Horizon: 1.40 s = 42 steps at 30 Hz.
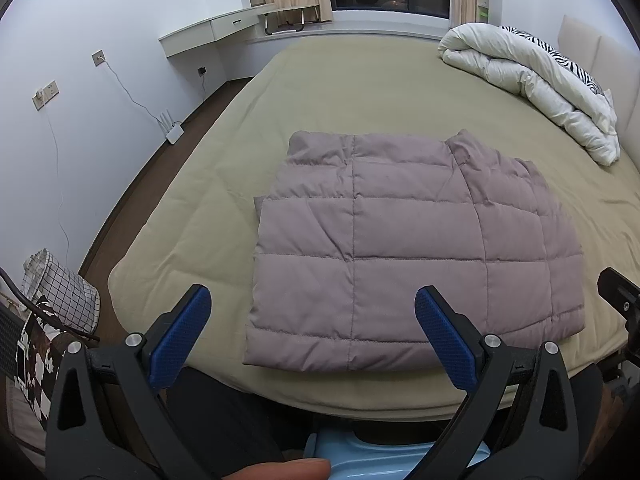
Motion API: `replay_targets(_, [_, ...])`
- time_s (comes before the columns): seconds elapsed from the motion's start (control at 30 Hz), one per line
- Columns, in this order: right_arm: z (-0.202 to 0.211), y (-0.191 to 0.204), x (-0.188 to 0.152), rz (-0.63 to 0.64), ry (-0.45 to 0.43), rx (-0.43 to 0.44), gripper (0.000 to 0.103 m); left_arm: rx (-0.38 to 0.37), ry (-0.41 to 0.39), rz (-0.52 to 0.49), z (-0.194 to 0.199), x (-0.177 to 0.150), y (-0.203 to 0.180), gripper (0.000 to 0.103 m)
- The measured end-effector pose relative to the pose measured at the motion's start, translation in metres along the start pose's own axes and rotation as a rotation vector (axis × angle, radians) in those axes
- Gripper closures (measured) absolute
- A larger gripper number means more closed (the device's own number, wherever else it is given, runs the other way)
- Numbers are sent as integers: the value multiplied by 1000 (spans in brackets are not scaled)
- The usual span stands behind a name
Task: Fold large clothes
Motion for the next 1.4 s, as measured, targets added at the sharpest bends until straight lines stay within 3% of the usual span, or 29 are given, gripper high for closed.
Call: replay_targets(1.4, [0,-6,1,-6,-10,-7,0,-8,0,-8,-1,4,-3,0])
Point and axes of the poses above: each gripper's, at about its wrist camera, not at the fingertips, and z roughly against the way its jaws point, y to its left, x to its top, the point moved 1 cm from there along -z, roughly the way its jaws point, and after that the axes turned 1 degree about -x, right-handed, at the moved point
